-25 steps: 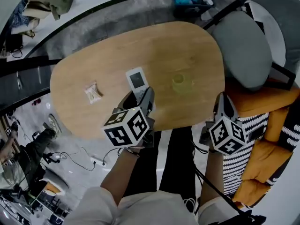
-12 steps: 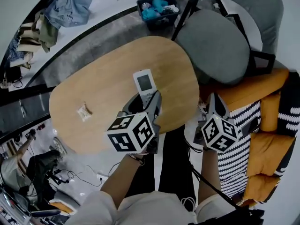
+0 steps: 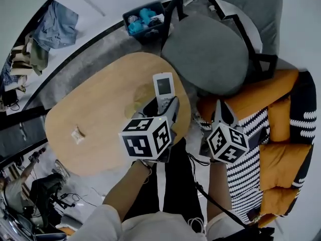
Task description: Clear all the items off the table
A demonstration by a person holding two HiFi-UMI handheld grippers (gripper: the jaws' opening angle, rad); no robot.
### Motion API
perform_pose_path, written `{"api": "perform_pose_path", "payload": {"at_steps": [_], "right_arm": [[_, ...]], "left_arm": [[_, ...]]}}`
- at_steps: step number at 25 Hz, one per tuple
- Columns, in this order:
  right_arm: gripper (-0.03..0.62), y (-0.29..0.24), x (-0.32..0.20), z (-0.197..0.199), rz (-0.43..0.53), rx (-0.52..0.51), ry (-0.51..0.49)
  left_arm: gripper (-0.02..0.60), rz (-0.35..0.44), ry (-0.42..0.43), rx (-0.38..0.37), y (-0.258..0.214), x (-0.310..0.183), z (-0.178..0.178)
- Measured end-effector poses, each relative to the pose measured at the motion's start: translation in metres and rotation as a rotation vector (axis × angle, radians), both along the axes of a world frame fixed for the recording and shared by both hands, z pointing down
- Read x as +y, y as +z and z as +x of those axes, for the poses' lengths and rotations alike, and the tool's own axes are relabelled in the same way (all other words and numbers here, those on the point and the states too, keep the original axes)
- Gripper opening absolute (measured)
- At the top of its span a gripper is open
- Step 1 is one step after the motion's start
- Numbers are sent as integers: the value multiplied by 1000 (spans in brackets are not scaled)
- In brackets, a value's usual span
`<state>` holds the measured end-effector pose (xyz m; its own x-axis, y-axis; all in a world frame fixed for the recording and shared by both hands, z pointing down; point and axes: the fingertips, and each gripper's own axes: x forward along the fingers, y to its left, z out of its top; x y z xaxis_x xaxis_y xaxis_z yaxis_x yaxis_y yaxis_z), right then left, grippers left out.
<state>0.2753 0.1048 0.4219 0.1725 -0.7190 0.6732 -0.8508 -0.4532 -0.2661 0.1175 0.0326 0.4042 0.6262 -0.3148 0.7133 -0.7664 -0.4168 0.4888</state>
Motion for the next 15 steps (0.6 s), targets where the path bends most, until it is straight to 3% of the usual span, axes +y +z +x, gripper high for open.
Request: {"api": "perform_pose_path", "payload": {"at_steps": [7,15], "right_arm": [[25,11,-10,38,-10,-12,-18],[25,25,-46,80,0,-16,-42]], "left_arm": [[216,-18,47,-61,30,-15,40],[216,3,105,-140,84,-70,107]]}}
